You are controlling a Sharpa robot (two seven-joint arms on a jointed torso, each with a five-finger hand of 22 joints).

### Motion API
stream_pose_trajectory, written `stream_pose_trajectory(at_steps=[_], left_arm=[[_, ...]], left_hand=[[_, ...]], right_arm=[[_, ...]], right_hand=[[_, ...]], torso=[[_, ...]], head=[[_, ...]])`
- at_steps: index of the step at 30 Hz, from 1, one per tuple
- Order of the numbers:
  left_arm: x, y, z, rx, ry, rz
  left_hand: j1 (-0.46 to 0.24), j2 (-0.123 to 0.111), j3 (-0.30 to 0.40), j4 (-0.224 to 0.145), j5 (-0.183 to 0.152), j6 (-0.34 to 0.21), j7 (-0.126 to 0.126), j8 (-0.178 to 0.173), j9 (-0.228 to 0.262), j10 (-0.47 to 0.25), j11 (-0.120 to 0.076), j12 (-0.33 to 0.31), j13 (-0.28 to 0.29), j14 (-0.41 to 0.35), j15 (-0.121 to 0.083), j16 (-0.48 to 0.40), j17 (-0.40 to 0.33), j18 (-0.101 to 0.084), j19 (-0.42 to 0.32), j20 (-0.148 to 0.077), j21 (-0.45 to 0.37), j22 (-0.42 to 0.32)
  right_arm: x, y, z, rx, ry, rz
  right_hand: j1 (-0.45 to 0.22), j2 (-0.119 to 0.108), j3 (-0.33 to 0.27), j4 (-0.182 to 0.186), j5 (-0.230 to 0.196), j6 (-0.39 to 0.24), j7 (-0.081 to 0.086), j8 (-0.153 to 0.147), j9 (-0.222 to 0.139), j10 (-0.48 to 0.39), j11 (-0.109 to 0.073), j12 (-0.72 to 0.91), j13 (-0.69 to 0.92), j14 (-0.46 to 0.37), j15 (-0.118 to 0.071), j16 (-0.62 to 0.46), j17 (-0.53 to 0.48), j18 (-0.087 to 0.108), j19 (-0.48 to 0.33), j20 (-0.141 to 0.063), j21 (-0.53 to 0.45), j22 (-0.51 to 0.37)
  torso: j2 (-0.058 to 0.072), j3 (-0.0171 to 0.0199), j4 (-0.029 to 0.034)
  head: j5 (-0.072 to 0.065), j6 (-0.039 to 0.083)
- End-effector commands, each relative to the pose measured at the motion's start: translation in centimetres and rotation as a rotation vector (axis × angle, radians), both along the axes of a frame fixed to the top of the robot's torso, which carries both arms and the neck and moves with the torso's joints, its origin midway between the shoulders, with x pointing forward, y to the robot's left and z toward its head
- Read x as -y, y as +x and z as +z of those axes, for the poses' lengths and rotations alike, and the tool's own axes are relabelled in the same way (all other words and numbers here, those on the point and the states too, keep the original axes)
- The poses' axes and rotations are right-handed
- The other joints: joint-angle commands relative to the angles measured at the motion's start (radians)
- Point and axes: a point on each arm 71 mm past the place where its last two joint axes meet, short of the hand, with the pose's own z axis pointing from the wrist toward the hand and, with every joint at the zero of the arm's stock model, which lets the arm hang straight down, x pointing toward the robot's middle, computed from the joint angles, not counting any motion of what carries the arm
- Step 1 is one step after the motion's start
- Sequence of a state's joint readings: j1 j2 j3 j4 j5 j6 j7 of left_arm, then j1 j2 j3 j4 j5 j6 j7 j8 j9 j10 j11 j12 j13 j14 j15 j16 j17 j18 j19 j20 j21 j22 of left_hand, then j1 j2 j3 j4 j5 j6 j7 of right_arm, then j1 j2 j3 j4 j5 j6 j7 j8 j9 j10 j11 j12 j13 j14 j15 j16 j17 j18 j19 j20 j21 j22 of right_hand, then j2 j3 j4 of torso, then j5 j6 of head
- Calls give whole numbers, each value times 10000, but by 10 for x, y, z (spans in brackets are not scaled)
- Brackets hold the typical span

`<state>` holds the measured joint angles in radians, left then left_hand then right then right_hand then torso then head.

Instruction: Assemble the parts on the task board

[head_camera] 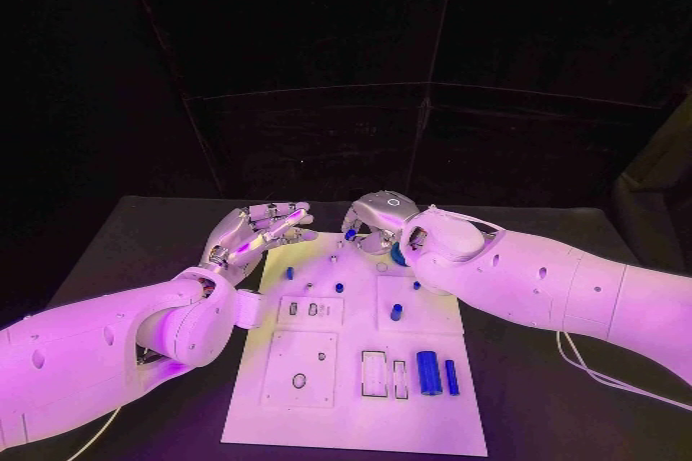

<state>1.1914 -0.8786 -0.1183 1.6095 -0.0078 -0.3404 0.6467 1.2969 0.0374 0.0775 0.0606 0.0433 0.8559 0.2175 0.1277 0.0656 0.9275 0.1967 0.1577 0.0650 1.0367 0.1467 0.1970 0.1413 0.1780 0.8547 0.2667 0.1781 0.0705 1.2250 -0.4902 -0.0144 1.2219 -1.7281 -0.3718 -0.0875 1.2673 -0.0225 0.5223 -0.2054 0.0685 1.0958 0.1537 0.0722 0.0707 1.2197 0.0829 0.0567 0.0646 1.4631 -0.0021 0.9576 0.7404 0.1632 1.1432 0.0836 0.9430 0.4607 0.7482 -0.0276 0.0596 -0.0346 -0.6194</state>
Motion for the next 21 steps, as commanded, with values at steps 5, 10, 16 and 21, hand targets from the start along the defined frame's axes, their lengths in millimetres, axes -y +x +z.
stream_pose_trajectory(at_steps=[5, 10, 16, 21], left_arm=[[2, 1, 2, 16, -81, -151], [2, 1, 3, 15, -100, -200], [3, 1, 3, 15, -109, -223], [3, 1, 3, -12, -89, -215]], left_hand=[[2, 89, 1, -70, 39, -61, 350, -61, -8, -48, 27, -68, -14, 65, 32, -69, 10, 59, 67, -25, -37, -15], [79, 152, 52, -144, 40, -75, 347, -89, -6, -71, 27, -98, -12, 82, 32, -104, 15, 59, 98, -25, -76, -27], [158, 223, 129, -223, 41, -80, 345, -114, -3, -82, 27, -124, -10, 99, 30, -140, 21, 59, 127, -27, -118, -36], [163, 225, 135, -235, 40, -84, 346, -120, -3, -88, 28, -130, -10, 100, 31, -148, 22, 59, 131, -27, -127, -38]], right_arm=[[-10, 5, -2, -214, -115, 161], [-15, 7, -4, -380, -325, 200], [-16, 10, -7, -431, -547, 88], [-16, 13, -8, -361, -606, 15]], right_hand=[[-7, -161, 69, 23, 39, -31, 58, -65, -15, -77, 29, 45, -3, 129, -16, 91, 53, 205, -88, 6, 63, 26], [-24, -193, 78, 40, 36, -47, 60, -69, -17, -103, 36, 43, -5, 125, -9, 136, 93, 205, -105, 12, 86, 40], [-40, -209, 102, 71, 25, -72, 67, -74, -19, -139, 45, 42, -6, 122, -2, 210, 163, 205, -127, 22, 117, 59], [-48, -221, 109, 84, 16, -82, 64, -74, -20, -156, 47, 41, -6, 123, 3, 243, 194, 206, -137, 26, 130, 67]], torso=[[34, -9, 28], [55, -6, 17], [62, -8, 20], [73, -10, 18]], head=[[84, -9], [113, -22], [130, -41], [138, -31]])
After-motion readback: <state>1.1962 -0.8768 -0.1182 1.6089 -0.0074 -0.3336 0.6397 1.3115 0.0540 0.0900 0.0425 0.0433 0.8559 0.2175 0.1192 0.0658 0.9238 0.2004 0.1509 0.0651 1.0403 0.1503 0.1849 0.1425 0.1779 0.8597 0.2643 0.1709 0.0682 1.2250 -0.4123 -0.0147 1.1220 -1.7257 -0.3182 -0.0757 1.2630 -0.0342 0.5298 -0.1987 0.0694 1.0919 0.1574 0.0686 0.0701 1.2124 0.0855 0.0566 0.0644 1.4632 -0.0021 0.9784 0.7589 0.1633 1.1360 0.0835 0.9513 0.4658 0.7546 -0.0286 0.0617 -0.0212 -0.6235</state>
